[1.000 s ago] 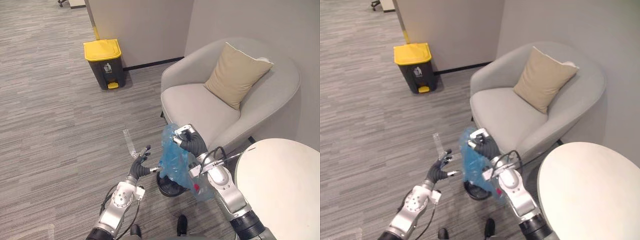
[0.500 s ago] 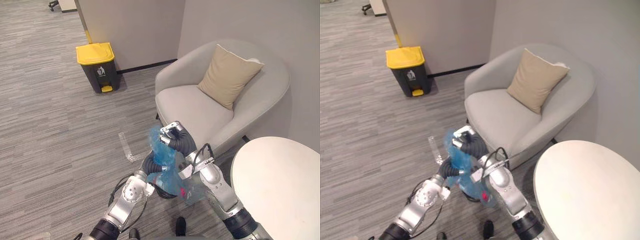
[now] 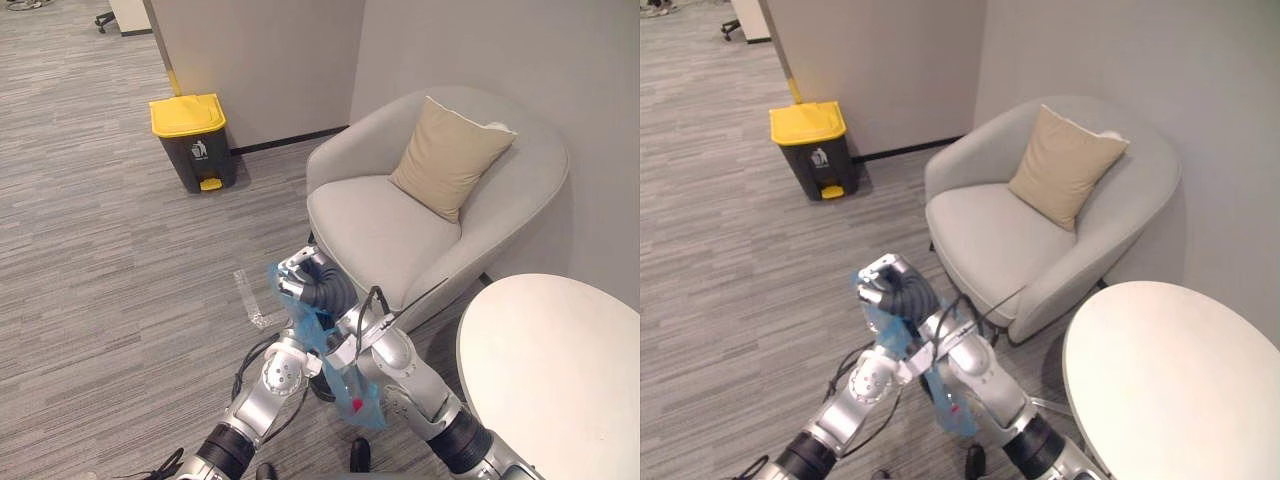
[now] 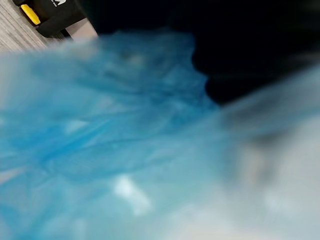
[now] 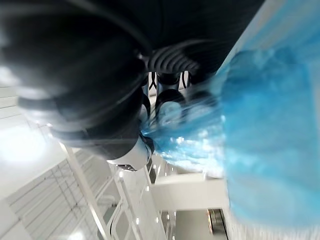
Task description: Gather rubbish on tea table into small bin, then transfer packed bag to large trash can.
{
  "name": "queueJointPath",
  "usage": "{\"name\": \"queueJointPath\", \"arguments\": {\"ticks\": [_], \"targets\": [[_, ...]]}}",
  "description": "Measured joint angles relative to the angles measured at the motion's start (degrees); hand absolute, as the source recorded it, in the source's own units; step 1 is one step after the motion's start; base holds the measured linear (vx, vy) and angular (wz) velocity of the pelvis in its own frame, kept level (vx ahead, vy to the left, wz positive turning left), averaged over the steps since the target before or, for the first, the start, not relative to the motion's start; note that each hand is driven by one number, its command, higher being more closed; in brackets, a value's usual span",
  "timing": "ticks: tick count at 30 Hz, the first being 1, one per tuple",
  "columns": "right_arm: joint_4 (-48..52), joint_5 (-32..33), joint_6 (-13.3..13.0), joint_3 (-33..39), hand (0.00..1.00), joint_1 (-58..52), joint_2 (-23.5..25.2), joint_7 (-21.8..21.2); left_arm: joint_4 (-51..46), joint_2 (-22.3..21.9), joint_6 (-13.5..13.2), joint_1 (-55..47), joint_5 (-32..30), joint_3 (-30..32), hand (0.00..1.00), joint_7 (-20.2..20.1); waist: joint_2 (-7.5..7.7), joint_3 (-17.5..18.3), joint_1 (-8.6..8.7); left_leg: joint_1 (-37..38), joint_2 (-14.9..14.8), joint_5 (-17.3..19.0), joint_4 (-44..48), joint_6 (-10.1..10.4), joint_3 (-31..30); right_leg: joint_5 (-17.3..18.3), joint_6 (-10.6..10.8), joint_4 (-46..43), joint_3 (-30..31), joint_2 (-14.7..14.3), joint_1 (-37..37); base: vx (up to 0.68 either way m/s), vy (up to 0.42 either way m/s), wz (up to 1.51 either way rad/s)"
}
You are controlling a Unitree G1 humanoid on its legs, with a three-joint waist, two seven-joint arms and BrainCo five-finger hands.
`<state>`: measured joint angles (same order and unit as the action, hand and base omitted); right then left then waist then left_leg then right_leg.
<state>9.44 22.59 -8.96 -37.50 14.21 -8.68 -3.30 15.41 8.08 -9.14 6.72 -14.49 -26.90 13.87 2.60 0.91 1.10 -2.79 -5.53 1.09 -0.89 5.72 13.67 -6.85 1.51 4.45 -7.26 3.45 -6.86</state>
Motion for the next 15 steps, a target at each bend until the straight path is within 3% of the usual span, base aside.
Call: {"name": "queueJointPath", "arguments": {"ticks": [7,8,15], "targets": [[-0.15,-0.18,-0.01,0.1,1.0,-0.02,0.17,-0.01,0.0,-0.03,0.47,-0.14,1.27,0.19,1.0,0.71,0.32,0.21,0.11,0.64,-0.05,0.01,-0.07,-0.01,0.91,-0.31,-0.05,0.0,1.06,-0.13,0.04,-0.01,-0.009,-0.07],[-0.24,-0.34,-0.01,0.11,0.0,-0.03,0.19,-0.02,0.0,-0.03,0.58,-0.25,1.34,0.24,1.0,0.71,0.32,0.22,0.11,0.79,-0.05,0.01,-0.11,-0.02,1.08,-0.36,-0.04,0.0,1.25,-0.15,0.07,-0.02,-0.008,-0.12],[-2.17,-8.1,-0.74,1.74,0.0,-2.04,1.92,0.19,0.0,-0.98,1.17,-2.22,3.38,1.89,1.0,0.66,0.38,0.26,0.41,1.25,-0.02,0.0,-0.45,-0.01,1.45,-0.44,0.07,-0.02,1.84,-0.23,0.06,-0.01,-0.007,-0.04]]}}
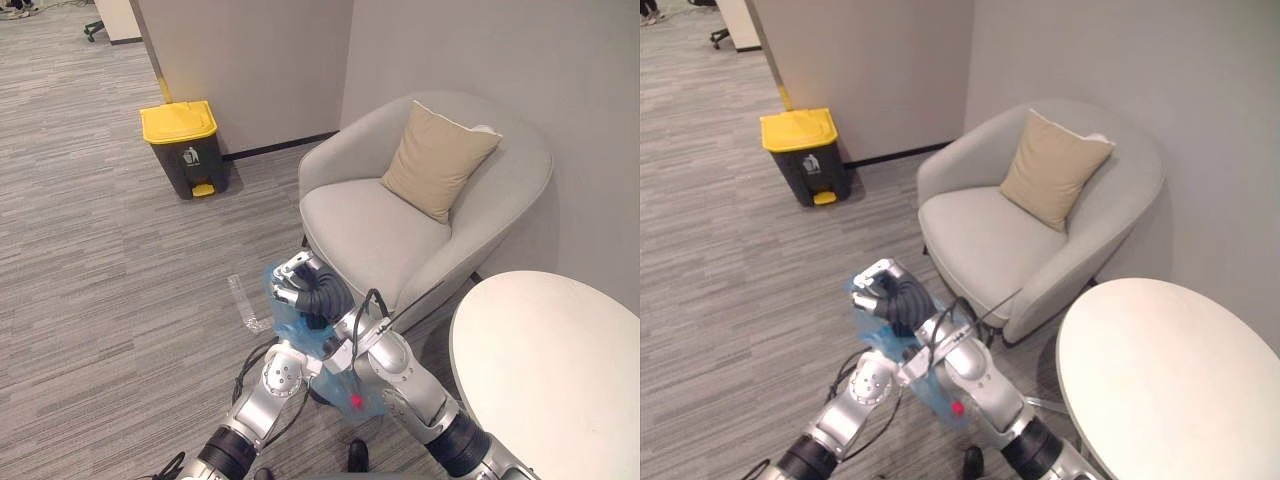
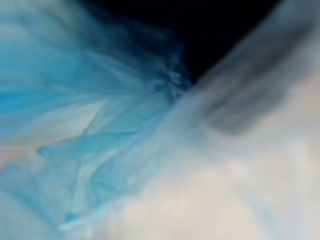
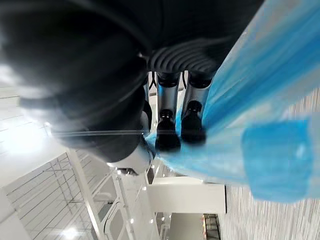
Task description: Gather rubbish on tea table into small bin, then transfer packed bag to large trash can.
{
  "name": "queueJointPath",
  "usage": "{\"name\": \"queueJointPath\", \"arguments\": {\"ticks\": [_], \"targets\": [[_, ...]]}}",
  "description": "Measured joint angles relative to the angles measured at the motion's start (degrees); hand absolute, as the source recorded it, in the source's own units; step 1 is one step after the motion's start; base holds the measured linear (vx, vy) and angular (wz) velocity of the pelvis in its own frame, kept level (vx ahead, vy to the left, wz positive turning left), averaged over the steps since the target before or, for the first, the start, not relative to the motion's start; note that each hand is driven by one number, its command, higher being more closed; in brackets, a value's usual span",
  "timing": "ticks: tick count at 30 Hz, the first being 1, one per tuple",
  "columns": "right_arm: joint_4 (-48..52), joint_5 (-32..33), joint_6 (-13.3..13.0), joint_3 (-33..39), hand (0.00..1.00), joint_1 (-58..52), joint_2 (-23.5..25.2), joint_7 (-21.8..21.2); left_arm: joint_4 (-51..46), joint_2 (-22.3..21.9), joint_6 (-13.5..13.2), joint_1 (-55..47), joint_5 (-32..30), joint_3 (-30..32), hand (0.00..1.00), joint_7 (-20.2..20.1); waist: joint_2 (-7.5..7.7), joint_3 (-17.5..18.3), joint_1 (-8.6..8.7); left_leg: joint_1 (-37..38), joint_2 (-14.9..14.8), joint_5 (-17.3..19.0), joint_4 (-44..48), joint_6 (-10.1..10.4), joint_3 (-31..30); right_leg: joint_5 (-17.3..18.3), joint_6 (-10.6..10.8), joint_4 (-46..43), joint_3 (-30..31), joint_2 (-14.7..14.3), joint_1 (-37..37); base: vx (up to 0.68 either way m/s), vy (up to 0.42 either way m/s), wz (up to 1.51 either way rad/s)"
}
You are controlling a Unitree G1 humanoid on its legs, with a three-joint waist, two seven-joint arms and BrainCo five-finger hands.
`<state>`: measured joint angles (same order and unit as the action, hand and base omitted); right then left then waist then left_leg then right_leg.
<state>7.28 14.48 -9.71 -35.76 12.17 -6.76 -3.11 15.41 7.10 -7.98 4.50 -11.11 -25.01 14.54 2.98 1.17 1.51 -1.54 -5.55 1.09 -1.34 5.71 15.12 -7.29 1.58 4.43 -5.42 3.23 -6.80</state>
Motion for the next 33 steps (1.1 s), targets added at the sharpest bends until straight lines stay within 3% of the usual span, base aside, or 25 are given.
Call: {"name": "queueJointPath", "arguments": {"ticks": [11,19,21,29,33], "targets": [[-4.01,-14.11,-0.53,8.5,0.0,-4.67,-0.59,3.88,-0.02,-1.67,0.04,-3.08,2.39,6.15,1.0,-0.01,0.35,0.24,-0.07,1.34,0.04,-0.02,-0.56,0.01,0.85,-0.08,0.14,0.0,0.89,-0.1,0.56,0.0,-0.005,-0.04],[-3.62,-34.33,-0.72,15.4,0.0,-7.11,-6.45,11.0,-1.48,-1.73,0.04,-5.62,3.48,9.56,1.0,-0.03,0.25,0.19,-0.16,1.64,-0.08,0.03,-0.71,-0.02,0.76,0.02,0.39,-0.05,0.99,0.2,0.81,0.0,0.0,0.0],[-3.47,-36.51,-0.72,16.51,0.0,-8.15,-6.67,12.18,-2.11,-1.76,0.04,-5.99,3.48,10.1,1.0,-0.02,0.14,0.12,-0.17,1.63,-0.06,0.03,-0.73,-0.01,0.71,0.04,0.41,-0.05,0.96,0.2,0.81,0.0,0.0,0.0],[-5.47,-34.41,0.05,27.39,0.0,-17.49,0.35,14.1,-3.31,-4.0,0.66,-11.42,7.21,15.51,1.0,-0.17,-0.75,-0.47,-0.15,1.6,0.21,0.07,-0.7,-0.08,0.3,0.2,0.63,-0.05,0.64,0.44,0.95,0.0,-0.001,0.01],[-18.5,-27.81,2.04,34.43,0.0,-19.93,3.44,13.45,1.32,-3.75,1.42,-13.08,11.38,20.09,1.0,-1.5,-1.23,-0.75,-0.13,1.67,0.59,0.06,-0.52,-0.07,-0.25,0.33,0.81,-0.03,-0.11,0.48,1.44,-0.01,-0.003,0.08]]}}
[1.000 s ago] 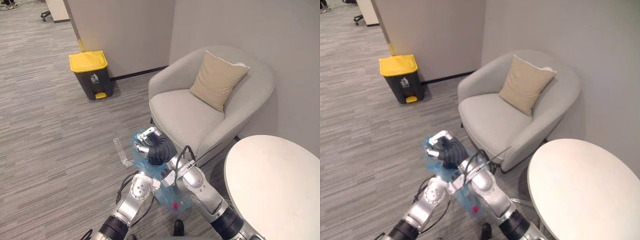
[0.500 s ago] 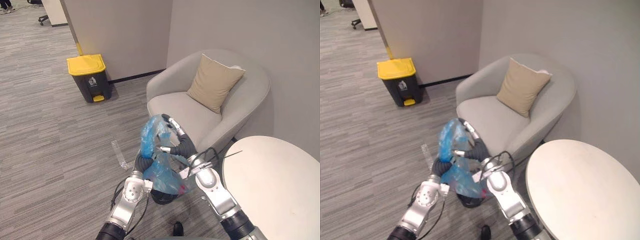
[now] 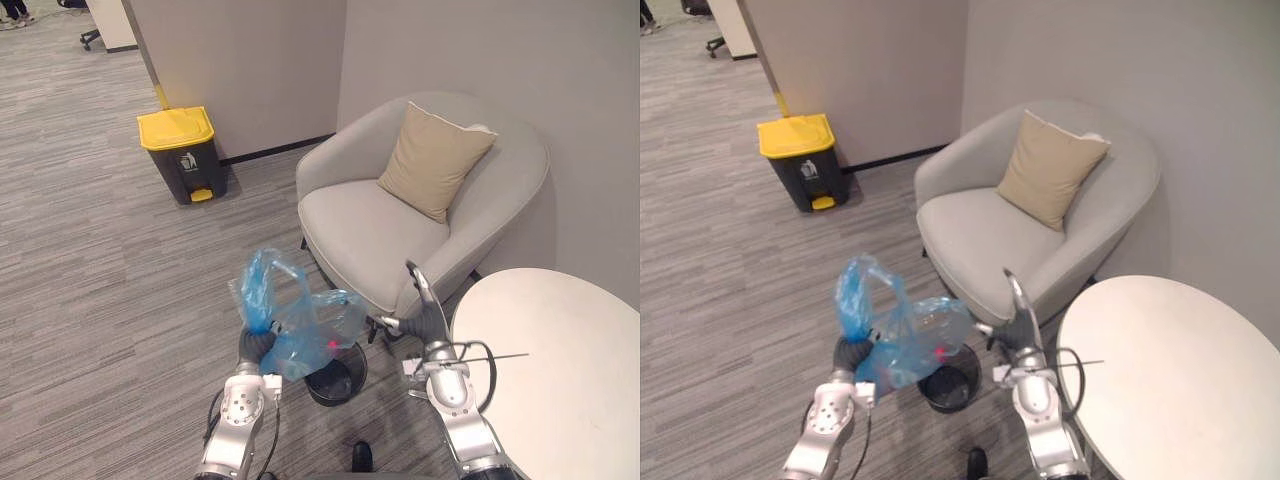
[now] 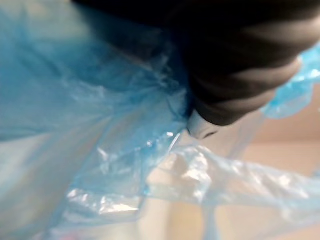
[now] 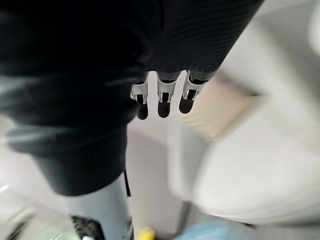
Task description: Gather rubbish on tea table into small bin, then transfer packed bag to large trash can.
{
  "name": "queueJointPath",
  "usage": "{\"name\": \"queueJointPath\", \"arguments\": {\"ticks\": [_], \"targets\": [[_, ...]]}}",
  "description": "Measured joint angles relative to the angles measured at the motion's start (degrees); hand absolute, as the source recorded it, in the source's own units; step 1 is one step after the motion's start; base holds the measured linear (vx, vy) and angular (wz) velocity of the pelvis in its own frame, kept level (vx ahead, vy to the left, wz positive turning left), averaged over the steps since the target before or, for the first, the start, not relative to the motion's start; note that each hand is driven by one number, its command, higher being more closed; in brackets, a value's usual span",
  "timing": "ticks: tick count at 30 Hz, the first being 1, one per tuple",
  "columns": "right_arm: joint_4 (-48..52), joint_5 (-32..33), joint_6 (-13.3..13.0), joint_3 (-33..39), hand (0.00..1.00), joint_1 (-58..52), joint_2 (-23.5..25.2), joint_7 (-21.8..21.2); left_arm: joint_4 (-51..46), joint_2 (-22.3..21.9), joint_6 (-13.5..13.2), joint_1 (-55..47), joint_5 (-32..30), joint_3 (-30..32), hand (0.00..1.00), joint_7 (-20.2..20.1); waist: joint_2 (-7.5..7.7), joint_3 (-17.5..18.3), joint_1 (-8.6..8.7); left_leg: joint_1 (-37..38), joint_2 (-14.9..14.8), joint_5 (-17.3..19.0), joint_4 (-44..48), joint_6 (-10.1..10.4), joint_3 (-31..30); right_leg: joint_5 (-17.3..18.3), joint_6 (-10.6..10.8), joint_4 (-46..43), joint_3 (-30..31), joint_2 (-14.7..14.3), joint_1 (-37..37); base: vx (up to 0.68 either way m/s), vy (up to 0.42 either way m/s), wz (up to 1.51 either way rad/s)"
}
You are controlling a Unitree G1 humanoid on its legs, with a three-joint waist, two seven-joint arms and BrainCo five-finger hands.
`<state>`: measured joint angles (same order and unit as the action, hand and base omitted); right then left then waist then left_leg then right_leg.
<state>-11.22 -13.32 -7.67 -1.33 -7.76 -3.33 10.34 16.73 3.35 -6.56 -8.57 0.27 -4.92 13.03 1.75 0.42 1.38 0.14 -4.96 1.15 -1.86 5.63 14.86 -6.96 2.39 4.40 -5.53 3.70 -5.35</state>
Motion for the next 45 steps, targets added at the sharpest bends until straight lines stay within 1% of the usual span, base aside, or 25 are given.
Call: {"name": "queueJointPath", "arguments": {"ticks": [3,7,12,16,21,23,25,26,27,28,29,30,31,32,33,34,36,37,38,39,40,41,42,44,45], "targets": [[-9.34,2.79,1.84,3.57,0.0,-0.88,0.12,-1.02,3.82,0.01,0.41,-0.84,2.44,2.97,1.0,-2.12,-0.57,-0.32,0.0,0.15,0.15,0.0,0.0,0.0,-0.45,0.05,0.07,0.25,-0.44,0.19,0.46,-0.01,-0.006,0.07],[-20.63,6.8,2.98,7.13,0.0,-0.87,0.15,-1.66,8.68,0.09,0.89,-1.38,4.02,5.14,1.0,-4.31,-0.78,-0.3,-0.17,0.25,0.21,-0.02,-0.01,-0.01,-0.77,0.04,0.08,0.63,-0.72,0.25,0.85,0.0,-0.006,0.03],[-30.41,7.2,3.75,8.9,0.0,-0.62,-0.18,-2.29,14.12,0.28,1.14,-1.8,4.4,6.26,1.0,-6.23,-1.24,-0.81,-0.34,1.47,0.43,0.0,-0.17,-0.02,-1.1,0.16,0.24,0.64,-1.13,0.49,2.15,0.0,-0.002,0.02],[-34.1,7.2,4.17,9.04,0.0,-0.5,-0.21,-2.52,16.66,0.35,1.78,-3.2,4.44,6.61,1.0,-7.03,-1.25,-1.63,-0.57,2.0,0.6,0.07,-0.2,-0.13,-0.53,0.18,0.38,0.64,-0.53,0.63,2.39,-0.02,0.003,-0.07],[-34.85,7.2,4.36,8.97,0.0,1.07,-0.17,-2.31,17.88,0.39,2.04,-3.58,4.48,8.0,1.0,-7.06,-0.29,-5.28,-1.22,1.2,0.47,0.74,1.84,-0.49,0.88,0.6,1.23,-1.59,1.02,0.78,0.66,-0.07,-0.003,-0.14],[-34.76,7.2,4.44,8.82,0.0,1.87,-0.09,-2.05,17.85,0.37,2.03,-2.97,4.55,7.94,1.0,-7.01,0.0,-5.96,-1.58,-1.68,-0.13,2.14,5.43,-0.75,0.93,1.41,1.34,-4.36,1.0,1.1,-1.88,-0.09,0.005,-0.03],[-34.78,7.21,4.97,7.89,0.0,2.27,-0.06,-1.24,17.74,0.24,2.07,-2.31,4.88,7.86,1.0,-6.83,-0.05,-6.27,-1.58,-5.85,-0.97,3.8,10.3,-1.53,0.47,2.68,2.82,-9.3,1.14,1.5,-5.17,-0.09,0.02,0.09],[-34.75,7.22,5.05,7.83,0.0,2.18,-0.02,-1.2,17.63,0.06,2.08,-2.39,4.9,7.88,1.0,-6.7,-0.28,-6.41,-1.62,-6.05,-1.41,3.91,10.56,-1.73,0.25,4.2,2.91,-11.22,1.24,1.62,-5.56,-0.07,0.008,0.47],[-34.76,7.23,5.5,7.52,0.0,1.76,0.54,-1.09,17.09,-0.01,2.07,-1.68,4.96,7.71,1.0,-6.58,-0.53,-7.13,-1.51,-6.26,-1.59,3.93,11.76,-1.74,-1.42,11.56,2.26,-26.03,1.94,2.03,-8.45,-0.04,-0.032,0.83],[-34.74,7.34,5.56,7.1,0.0,1.23,1.22,-0.96,15.77,0.07,2.04,-1.86,5.05,7.44,1.0,-6.45,-0.06,-7.44,-1.53,-6.34,-1.37,4.22,13.19,-1.55,-3.66,16.07,3.07,-35.67,2.66,2.38,-8.52,-0.02,-0.097,0.9],[-34.74,7.5,5.53,6.64,0.0,1.08,1.35,-0.94,15.22,0.14,2.01,-2.11,5.08,7.45,1.0,-6.32,0.41,-7.32,-1.61,-6.51,-1.21,4.32,13.64,-1.4,-4.47,17.32,3.56,-38.04,3.32,2.39,-8.44,-0.02,-0.189,0.91],[-34.61,8.19,5.37,5.59,0.0,1.11,1.61,-0.9,13.44,0.38,1.92,-2.87,5.37,7.48,1.0,-5.66,1.86,-6.66,-2.23,-8.33,-0.6,4.56,15.52,-0.93,-6.32,20.15,3.8,-40.52,5.1,2.41,-8.47,-0.04,-0.255,0.78],[-34.62,8.91,5.35,5.45,0.0,1.92,1.36,-0.77,13.15,0.3,1.91,-2.82,5.54,7.65,1.0,-5.52,2.92,-6.4,-2.37,-10.07,-0.23,4.24,16.37,-0.28,-7.8,21.64,3.14,-37.76,5.4,1.96,-7.46,-0.03,-0.213,0.73],[-34.62,8.96,5.36,5.46,0.0,2.8,1.02,-0.61,13.2,-0.23,1.95,-2.62,5.59,7.75,1.0,-5.47,2.4,-6.57,-2.84,-10.29,-0.43,3.6,16.11,0.31,-8.2,22.08,2.62,-34.73,5.54,1.3,-6.52,-0.03,-0.159,0.28],[-34.48,9.0,5.22,5.22,0.0,4.54,0.71,-0.28,13.24,-1.17,1.95,-2.54,5.9,7.42,1.0,-5.49,1.25,-7.16,-4.72,-11.58,-1.23,2.09,15.34,0.5,-8.23,22.34,1.52,-29.18,5.57,0.14,-5.28,-0.08,-0.117,0.12],[-34.43,9.0,4.94,5.1,0.0,6.31,-0.45,-0.15,13.35,-2.62,2.0,-2.2,6.25,7.08,1.0,-5.45,-0.71,-8.23,-4.81,-13.09,-2.19,0.49,14.64,0.79,-9.58,20.53,-0.61,-25.72,3.93,-0.96,-4.99,-0.12,-0.1,0.25],[-34.49,8.98,4.86,5.09,0.0,6.98,-1.45,0.22,13.32,-3.33,1.99,-1.7,6.74,5.45,1.0,-5.45,-2.54,-9.0,-4.66,-14.01,-2.49,-2.84,11.57,1.67,-12.34,19.24,-1.55,-23.9,0.79,-1.49,-4.82,-0.16,-0.091,0.67],[-34.5,8.98,4.89,5.09,0.0,7.18,-1.36,0.47,13.3,-3.32,1.96,-1.61,6.83,5.38,1.0,-5.43,-2.68,-9.08,-4.66,-13.9,-2.54,-3.99,10.35,1.87,-12.52,19.13,-1.75,-23.85,-0.02,-1.49,-4.83,-0.19,-0.12,0.82],[-34.51,8.97,4.88,5.04,0.0,7.15,-1.12,0.87,13.3,-3.17,1.95,-1.6,7.3,5.38,1.0,-5.38,-3.0,-9.01,-4.53,-13.87,-2.75,-7.0,7.4,1.72,-12.0,18.61,-2.52,-23.14,-2.37,-1.38,-4.72,-0.12,-0.08,0.73],[-34.51,8.97,4.88,5.06,0.0,7.16,-1.06,1.04,13.3,-3.06,1.93,-1.34,7.52,5.3,1.0,-5.37,-3.27,-8.94,-4.43,-14.04,-3.18,-8.24,5.96,1.3,-10.87,17.99,-3.19,-22.31,-4.02,-1.21,-4.66,-0.18,-0.058,0.94],[-34.66,8.97,4.98,5.14,0.0,7.19,-1.05,1.22,13.3,-2.72,1.93,-0.54,7.74,4.94,1.0,-5.37,-2.89,-9.28,-4.42,-14.82,-4.0,-7.3,7.91,-0.16,-6.12,17.28,-3.87,-21.58,-6.37,-0.29,-4.55,-0.11,0.004,0.87],[-34.64,8.97,4.98,5.14,0.0,7.06,-0.92,1.4,13.31,-2.71,1.93,-0.2,7.74,4.85,1.0,-5.39,-2.71,-9.34,-4.34,-15.18,-3.96,-5.8,10.55,-1.11,-3.55,16.85,-3.69,-21.05,-7.71,0.57,-4.34,-0.16,0.032,1.06],[-34.68,8.99,4.98,5.55,0.0,6.75,-1.23,1.63,13.33,-2.55,1.93,-0.12,7.73,4.03,1.0,-5.4,-2.41,-9.5,-3.93,-15.27,-3.71,-2.7,14.59,-2.21,-0.26,16.33,-3.39,-20.7,-10.02,2.37,-4.1,-0.13,0.086,1.04],[-34.93,8.98,5.02,6.9,0.0,6.4,-1.72,1.71,13.46,-2.41,1.9,0.38,7.72,3.05,1.0,-5.52,-2.12,-9.68,-2.72,-14.77,-4.6,3.15,21.57,-3.74,5.5,14.83,-1.68,-18.79,-14.22,5.17,-3.1,-0.15,0.171,1.22],[-35.01,8.97,5.03,7.19,0.0,6.34,-1.73,1.72,13.73,-2.38,1.9,0.87,7.72,3.01,1.0,-5.52,-2.66,-9.55,-2.56,-13.85,-5.2,4.69,22.17,-3.54,7.27,14.18,-0.9,-17.88,-15.27,5.57,-2.59,-0.1,0.199,0.97]]}}
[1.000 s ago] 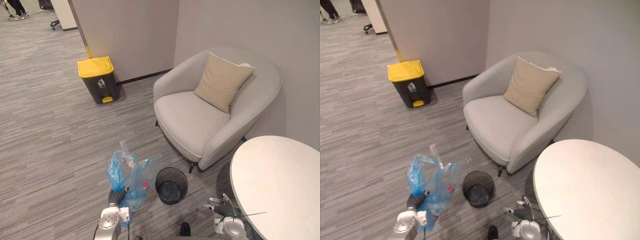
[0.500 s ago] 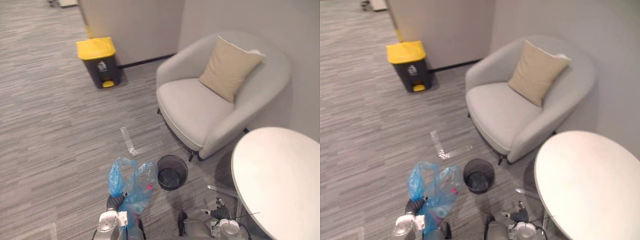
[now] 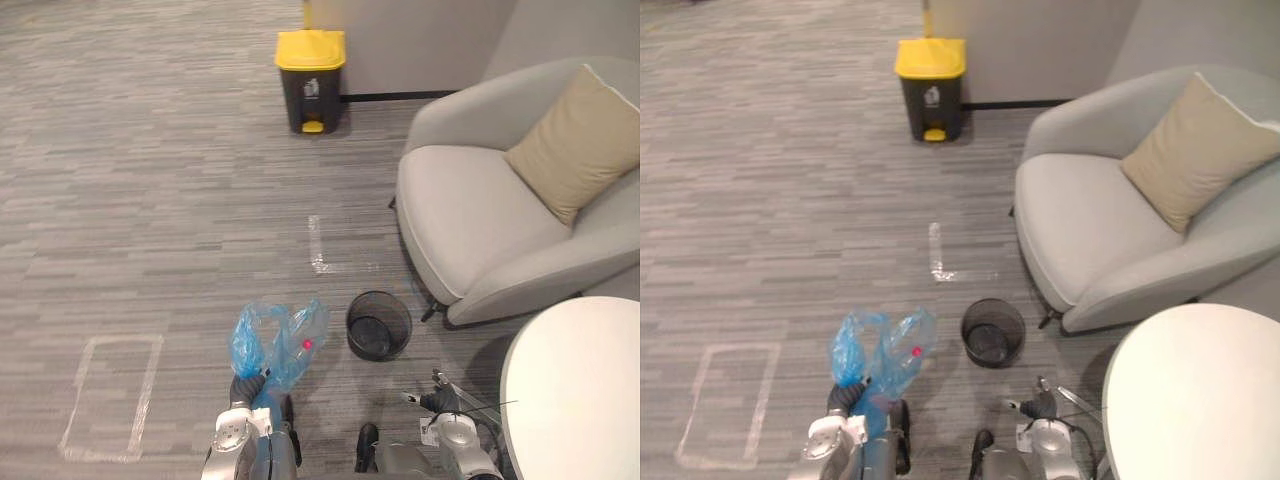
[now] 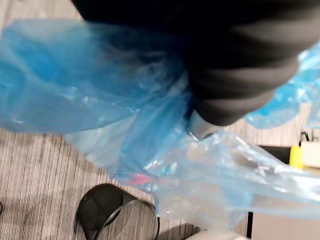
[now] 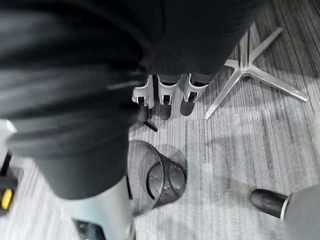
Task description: Gather rubbish on tea table into small bin, then transfer packed bag to large trash can.
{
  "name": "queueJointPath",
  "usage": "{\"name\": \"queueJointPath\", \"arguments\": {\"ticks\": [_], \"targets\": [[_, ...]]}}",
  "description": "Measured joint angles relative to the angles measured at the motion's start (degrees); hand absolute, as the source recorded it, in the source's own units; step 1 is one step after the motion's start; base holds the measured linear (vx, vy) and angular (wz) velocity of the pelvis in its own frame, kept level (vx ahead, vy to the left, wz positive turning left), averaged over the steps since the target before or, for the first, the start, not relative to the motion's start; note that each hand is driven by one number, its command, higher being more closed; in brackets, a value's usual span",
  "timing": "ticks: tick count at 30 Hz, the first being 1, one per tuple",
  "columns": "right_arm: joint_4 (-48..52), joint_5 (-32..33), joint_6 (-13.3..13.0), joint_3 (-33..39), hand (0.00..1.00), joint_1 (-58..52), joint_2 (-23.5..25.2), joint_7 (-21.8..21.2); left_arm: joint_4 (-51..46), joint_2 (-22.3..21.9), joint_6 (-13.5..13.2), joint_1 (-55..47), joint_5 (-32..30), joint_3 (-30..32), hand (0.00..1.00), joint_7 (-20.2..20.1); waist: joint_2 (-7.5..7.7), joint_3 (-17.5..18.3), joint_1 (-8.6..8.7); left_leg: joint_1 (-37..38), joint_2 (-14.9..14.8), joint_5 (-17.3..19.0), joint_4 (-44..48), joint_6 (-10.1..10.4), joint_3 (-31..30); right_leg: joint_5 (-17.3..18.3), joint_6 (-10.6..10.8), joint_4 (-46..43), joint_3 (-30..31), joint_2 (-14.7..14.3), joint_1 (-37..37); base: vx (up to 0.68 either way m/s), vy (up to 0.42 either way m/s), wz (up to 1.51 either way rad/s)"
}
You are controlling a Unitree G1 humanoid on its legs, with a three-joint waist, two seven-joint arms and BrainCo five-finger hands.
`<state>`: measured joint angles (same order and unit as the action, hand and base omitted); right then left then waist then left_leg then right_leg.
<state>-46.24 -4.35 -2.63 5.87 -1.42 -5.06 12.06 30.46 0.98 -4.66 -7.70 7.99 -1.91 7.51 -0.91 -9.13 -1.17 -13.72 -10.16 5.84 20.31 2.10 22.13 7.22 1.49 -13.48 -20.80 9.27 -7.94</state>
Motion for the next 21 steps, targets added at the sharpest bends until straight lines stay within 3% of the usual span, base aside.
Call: {"name": "queueJointPath", "arguments": {"ticks": [2,4,6,11,13,14,15,16,17,18,19,21], "targets": [[-0.11,0.02,-0.01,0.18,0.0,-0.33,-0.06,-0.08,0.82,0.18,-0.02,0.18,0.0,0.0,1.0,0.0,-0.88,0.14,0.0,1.26,-0.53,2.33,-1.97,1.22,1.31,-0.98,1.33,1.23,-0.94,-0.25,0.42,-0.06,0.217,0.4],[-1.06,0.04,0.22,0.36,0.0,0.18,2.34,-0.46,3.03,2.7,0.22,-0.06,-0.01,-0.37,1.0,-0.04,0.88,-0.18,-0.76,1.97,2.38,2.31,-4.14,0.34,0.71,-2.69,3.53,4.42,-1.02,0.94,2.37,-0.04,0.239,0.24],[-1.75,0.03,0.27,0.38,0.0,-0.36,2.7,-0.56,3.04,3.39,0.27,-0.25,-0.12,-0.59,1.0,-0.14,1.7,0.24,-0.67,2.3,4.76,2.28,-5.57,-0.16,-0.42,-3.39,4.67,5.9,-1.35,2.3,3.55,-0.01,0.217,0.45],[-2.49,-0.09,0.72,0.6,0.0,-0.89,2.68,-0.85,3.05,4.89,0.31,-0.95,-1.29,-0.25,1.0,-0.26,1.74,0.17,-0.55,2.27,8.19,4.11,-5.24,-3.0,-2.12,-2.36,5.87,5.49,-1.06,4.64,4.52,0.02,0.137,0.27],[-2.95,-0.09,0.98,0.64,0.0,-1.0,2.7,-0.92,3.03,5.1,0.34,-1.95,-1.32,0.06,1.0,-0.3,2.67,0.34,-0.17,2.45,9.86,6.25,-3.42,-3.85,-2.12,2.14,5.96,-1.03,0.67,7.27,2.43,0.1,0.091,0.14],[-3.25,-0.1,0.97,0.64,0.0,-0.92,2.7,-0.94,3.01,5.14,0.36,-2.23,-1.33,0.06,1.0,-0.29,3.01,0.41,0.08,2.64,10.17,6.76,-3.04,-3.81,-2.01,2.71,5.4,-2.62,1.12,7.95,2.0,0.15,0.077,0.07],[-4.45,-0.12,1.09,0.63,0.0,-0.89,2.67,-1.08,2.96,5.25,0.5,-2.9,-1.8,-0.04,1.0,-0.28,3.49,0.3,0.51,3.97,11.05,8.13,-2.82,-4.13,-2.14,3.66,3.72,-7.87,2.38,9.37,1.16,0.18,0.066,-0.06],[-4.49,-0.12,1.17,0.6,0.0,-0.89,2.65,-1.21,2.69,5.28,0.54,-3.39,-1.97,-0.14,1.0,-0.26,3.32,0.28,0.67,5.12,11.13,8.9,-2.87,-4.4,-2.26,2.26,1.6,-14.95,4.42,10.13,-1.79,0.19,0.069,-0.07],[-4.49,-0.12,1.16,0.5,0.0,-0.94,2.71,-1.27,2.46,5.39,0.54,-3.59,-2.24,-0.16,1.0,-0.23,3.18,0.26,1.0,5.97,11.02,9.24,-3.07,-4.63,-2.49,1.06,-0.15,-19.13,5.97,10.2,-3.45,0.27,0.069,0.06],[-4.58,-0.12,1.1,0.28,0.0,-1.19,2.94,-1.49,1.86,5.95,0.53,-3.7,-2.32,-0.34,1.0,-0.15,2.81,0.03,1.82,7.85,10.47,10.08,-3.4,-4.79,-4.08,2.68,0.18,-25.83,9.19,8.36,-6.83,0.19,0.043,0.19],[-4.7,-0.05,1.08,0.3,0.0,-1.37,2.99,-1.55,1.64,6.17,0.53,-3.65,-2.32,-0.4,1.0,-0.14,2.44,-0.2,2.1,8.38,10.17,10.32,-3.52,-4.77,-4.39,3.82,0.54,-26.64,9.62,7.38,-7.36,0.34,-0.017,0.28],[-4.6,0.05,0.93,0.2,0.0,-1.05,2.54,-1.86,1.63,7.14,0.48,-2.04,-2.28,-0.32,1.0,-0.01,3.19,-0.38,2.48,12.22,9.4,11.12,-5.69,-4.33,-5.98,6.95,1.02,-24.07,7.73,1.82,-10.38,0.32,-0.072,0.29]]}}
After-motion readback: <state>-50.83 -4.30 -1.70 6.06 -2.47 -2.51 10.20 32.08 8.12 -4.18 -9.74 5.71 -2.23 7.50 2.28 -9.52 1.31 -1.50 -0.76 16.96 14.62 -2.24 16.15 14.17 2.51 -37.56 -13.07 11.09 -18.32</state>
